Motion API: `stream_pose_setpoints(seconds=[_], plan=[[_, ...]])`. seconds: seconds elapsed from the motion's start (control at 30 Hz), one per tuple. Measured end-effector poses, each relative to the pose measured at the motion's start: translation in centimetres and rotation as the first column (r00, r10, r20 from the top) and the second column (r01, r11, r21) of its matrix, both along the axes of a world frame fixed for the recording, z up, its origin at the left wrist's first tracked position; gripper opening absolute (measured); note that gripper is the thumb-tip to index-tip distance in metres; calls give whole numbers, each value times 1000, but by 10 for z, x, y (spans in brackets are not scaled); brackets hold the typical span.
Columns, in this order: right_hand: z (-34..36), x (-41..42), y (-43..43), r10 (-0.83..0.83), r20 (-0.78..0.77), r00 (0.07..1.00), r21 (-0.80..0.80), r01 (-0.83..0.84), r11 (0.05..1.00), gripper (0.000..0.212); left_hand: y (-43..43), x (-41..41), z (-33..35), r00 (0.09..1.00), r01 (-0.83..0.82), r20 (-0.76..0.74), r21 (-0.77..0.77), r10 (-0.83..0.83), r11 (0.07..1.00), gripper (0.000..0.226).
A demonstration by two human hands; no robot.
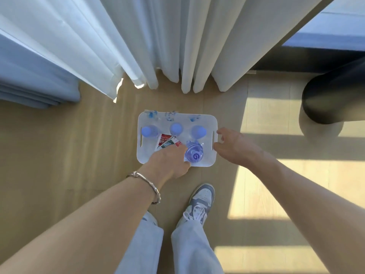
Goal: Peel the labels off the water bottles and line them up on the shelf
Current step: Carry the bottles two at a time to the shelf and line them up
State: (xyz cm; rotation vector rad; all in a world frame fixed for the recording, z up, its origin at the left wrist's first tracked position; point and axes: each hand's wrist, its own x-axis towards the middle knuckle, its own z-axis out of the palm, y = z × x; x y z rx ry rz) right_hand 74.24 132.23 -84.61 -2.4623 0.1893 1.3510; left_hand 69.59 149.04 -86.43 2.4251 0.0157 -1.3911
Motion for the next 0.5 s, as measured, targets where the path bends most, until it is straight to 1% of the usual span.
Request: stream_pose_setpoints(seconds=[0.2, 0.27, 0.33, 0.4, 0.5], plan=[[-47, -1, -16, -46, 49, 998, -5, 46, 999, 51, -31, 3, -61, 987, 91, 135, -66, -81, 994, 39], [-57, -4, -18, -48, 67, 997, 4, 48, 999, 51, -40, 4, -75, 981, 132, 155, -68, -120, 989, 42], [-66, -7, -19, -56, 87, 995, 23, 54, 998, 50, -46, 3, -91, 980, 148, 144, -67, -137, 987, 47], [-74, -10, -17, -56, 98, 994, 39, 52, 998, 49, -49, -2, -103, 988, 109, 118, -66, -100, 992, 45], [-84, -9, -13, -58, 114, 992, 52, 52, 997, 46, -49, -9, -113, 990, 5, 139, -99, 9, 995, 29]])
